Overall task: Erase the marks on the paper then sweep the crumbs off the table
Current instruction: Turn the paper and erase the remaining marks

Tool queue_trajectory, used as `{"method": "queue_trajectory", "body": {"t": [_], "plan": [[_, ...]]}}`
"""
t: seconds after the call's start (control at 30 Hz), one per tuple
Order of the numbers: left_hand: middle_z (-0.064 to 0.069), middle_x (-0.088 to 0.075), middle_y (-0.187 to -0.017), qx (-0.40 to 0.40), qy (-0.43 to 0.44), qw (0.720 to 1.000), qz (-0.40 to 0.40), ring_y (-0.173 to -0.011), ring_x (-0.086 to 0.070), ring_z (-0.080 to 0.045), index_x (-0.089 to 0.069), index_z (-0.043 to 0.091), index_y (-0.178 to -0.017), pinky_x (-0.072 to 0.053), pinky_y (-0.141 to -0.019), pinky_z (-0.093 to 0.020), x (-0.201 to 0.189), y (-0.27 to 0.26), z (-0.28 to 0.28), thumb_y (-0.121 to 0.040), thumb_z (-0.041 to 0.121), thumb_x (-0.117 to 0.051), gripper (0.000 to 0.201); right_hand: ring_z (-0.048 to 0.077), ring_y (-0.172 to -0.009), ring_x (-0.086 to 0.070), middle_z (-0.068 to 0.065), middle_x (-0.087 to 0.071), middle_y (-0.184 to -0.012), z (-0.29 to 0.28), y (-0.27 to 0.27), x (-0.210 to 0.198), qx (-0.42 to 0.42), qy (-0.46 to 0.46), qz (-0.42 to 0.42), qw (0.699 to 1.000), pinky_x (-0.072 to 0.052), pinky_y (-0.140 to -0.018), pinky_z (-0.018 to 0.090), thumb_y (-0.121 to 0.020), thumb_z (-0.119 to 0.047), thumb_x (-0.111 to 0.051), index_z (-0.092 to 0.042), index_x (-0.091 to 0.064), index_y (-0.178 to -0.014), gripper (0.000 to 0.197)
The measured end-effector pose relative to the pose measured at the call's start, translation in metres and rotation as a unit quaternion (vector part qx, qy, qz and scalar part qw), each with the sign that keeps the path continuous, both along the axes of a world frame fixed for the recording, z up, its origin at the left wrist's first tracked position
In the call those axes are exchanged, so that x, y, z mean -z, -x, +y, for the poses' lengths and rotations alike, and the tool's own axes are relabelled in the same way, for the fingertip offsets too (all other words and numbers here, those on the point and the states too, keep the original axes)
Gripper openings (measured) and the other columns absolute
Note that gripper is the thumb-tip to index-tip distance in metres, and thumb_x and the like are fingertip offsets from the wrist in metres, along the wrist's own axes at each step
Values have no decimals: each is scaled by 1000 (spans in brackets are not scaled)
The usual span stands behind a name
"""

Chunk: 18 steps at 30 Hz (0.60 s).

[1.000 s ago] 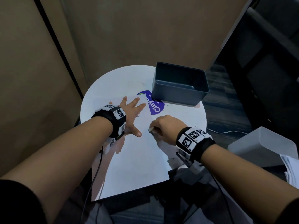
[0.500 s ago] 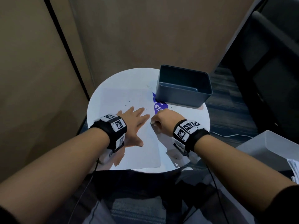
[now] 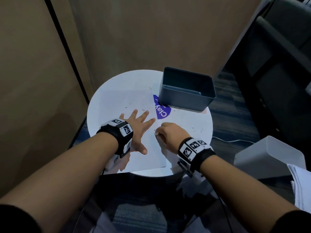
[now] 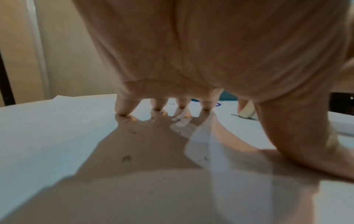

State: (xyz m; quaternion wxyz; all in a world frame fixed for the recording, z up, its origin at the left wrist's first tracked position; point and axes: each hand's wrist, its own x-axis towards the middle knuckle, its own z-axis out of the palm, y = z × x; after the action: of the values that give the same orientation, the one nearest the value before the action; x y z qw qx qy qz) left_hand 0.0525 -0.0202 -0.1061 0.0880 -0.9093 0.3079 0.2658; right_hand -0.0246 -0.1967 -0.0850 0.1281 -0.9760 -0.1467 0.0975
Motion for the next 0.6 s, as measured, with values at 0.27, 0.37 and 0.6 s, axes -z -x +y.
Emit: {"method": "queue_trajectory", "body": {"t": [0.27,0.37,0.6], "plan": [[9,33,-159,-4,7,1000,-18,-149,20,-35,26,46,-146,-3,-112,-70,5,6,-2,-51,84,-69,140,21,-92,-63,2,-71,-97,-6,0,-16,-8,18,32,999,-54,-81,35,-93,-30,-58,-21,-73,-104,21],[9,33,-159,-5,12,1000,-22,-149,20,-35,26,46,-147,-2,-112,-71,4,4,-2,-51,85,-69,140,22,-92,-62,3,-69,-97,-4,-5,-11,-2,22,14,1000,-51,-80,31,-93,-24,-58,-18,-73,-104,19],[9,33,-159,-7,9,1000,-11,-149,21,-35,26,46,-146,-2,-112,-71,13,4,1,-47,88,-68,143,23,-94,-63,2,-69,-101,-7,41,-8,-46,22,113,992,-52,-82,35,-91,-21,-57,-17,-73,-100,19]]}}
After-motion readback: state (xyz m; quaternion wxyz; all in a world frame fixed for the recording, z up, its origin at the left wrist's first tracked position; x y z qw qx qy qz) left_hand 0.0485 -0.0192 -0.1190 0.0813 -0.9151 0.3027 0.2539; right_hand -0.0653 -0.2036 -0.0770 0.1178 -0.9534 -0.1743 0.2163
